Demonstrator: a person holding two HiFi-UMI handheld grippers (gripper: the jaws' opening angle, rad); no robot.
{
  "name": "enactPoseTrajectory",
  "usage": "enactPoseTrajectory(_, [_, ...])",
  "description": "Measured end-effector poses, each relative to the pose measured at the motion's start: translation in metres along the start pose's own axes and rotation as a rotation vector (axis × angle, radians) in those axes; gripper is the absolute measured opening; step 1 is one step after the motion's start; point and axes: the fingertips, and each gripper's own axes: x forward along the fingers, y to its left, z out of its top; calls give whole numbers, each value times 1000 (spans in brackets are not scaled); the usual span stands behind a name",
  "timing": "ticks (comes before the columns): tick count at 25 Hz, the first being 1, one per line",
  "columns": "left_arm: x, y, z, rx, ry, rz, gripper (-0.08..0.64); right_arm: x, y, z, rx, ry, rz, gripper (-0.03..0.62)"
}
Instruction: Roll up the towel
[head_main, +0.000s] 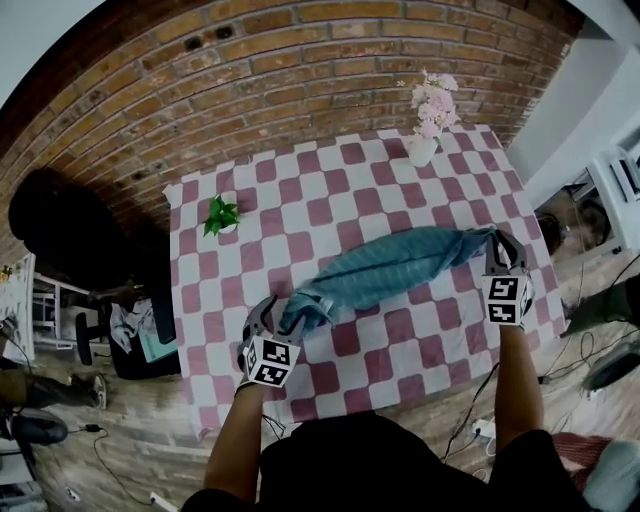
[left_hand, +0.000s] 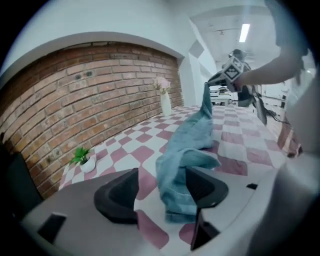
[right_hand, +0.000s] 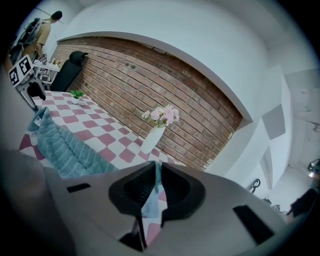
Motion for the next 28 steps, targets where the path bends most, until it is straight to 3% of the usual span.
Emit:
enactPoseTrajectory(3, [-13,-35,14,149,-48,-67,352,1,5,2,-8,10,5,35])
enactPoseTrajectory(5, [-18,-57,18,270,-56,-96,354,1,11,6,-19,2,16,35])
enactPoseTrajectory(10, [-6,-97,12,648,-19,-143,295,1,17,10,-34,2,23,35])
enactPoseTrajectory(13, [6,-107,8,821,-2,-152,274,0,15,12,-31,7,8,35])
enactPoseTrajectory(18, [16,-111,7,1000,10,-152,229,-5,14,16,-22,-3,2,35])
enactPoseTrajectory(20, [19,-109,6,1038,21,-157,175,-8,14,18,-25,-9,2,35])
enactPoseTrajectory(28, [29,-117,-6,1166,71,-229,164,-15,13,27,-24,-19,-9,35])
